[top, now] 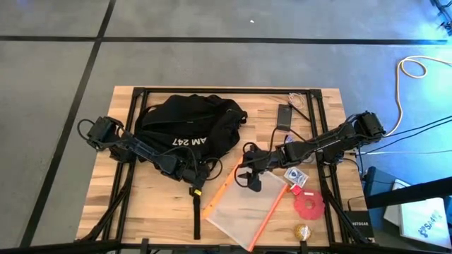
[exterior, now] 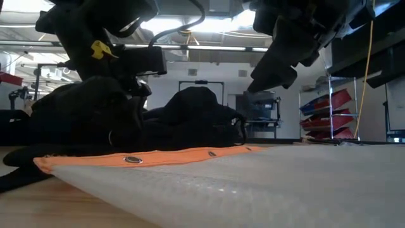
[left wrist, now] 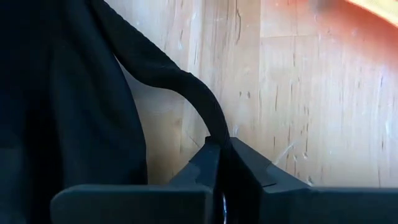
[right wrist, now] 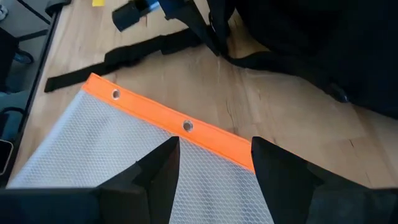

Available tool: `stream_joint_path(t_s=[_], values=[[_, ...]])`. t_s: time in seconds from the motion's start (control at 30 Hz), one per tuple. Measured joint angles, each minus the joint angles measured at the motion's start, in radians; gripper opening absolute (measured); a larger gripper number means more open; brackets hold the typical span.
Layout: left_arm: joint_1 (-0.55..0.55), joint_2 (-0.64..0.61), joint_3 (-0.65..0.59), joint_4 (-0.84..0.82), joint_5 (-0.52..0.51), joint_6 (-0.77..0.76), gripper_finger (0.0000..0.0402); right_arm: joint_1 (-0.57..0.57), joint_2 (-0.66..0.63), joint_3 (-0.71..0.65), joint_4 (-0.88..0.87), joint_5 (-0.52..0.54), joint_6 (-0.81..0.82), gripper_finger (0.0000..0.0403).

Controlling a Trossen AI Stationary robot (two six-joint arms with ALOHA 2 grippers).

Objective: Unpack backpack
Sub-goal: Move the black backpack to the top left of the table

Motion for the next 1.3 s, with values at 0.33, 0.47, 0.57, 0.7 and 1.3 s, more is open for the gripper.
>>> stream_joint_path(t_s=[0.33, 0.47, 0.57, 0.7, 1.3], values=[[0.000, -0.001, 0.001, 0.007, -0.003, 0.017, 0.0012, 0.000, 0.000, 0.000, -0.011, 0.000, 0.000, 0.0182], [-0.001, -0.002, 0.001, 0.028, -0.005, 0.022, 0.0012, 0.000, 0.000, 0.000, -0.011, 0.000, -0.001, 0.0182], [-0.001, -0.002, 0.001, 0.055, -0.005, 0.022, 0.0012, 0.000, 0.000, 0.000, -0.011, 0.000, -0.003, 0.0182], [-0.006, -0.002, 0.001, 0.122, -0.006, 0.035, 0.0012, 0.000, 0.000, 0.000, -0.011, 0.002, -0.011, 0.0182], [-0.044, 0.001, -0.017, 0.372, 0.034, 0.199, 0.0012, 0.000, 0.000, 0.000, -0.007, 0.063, -0.037, 0.0182]])
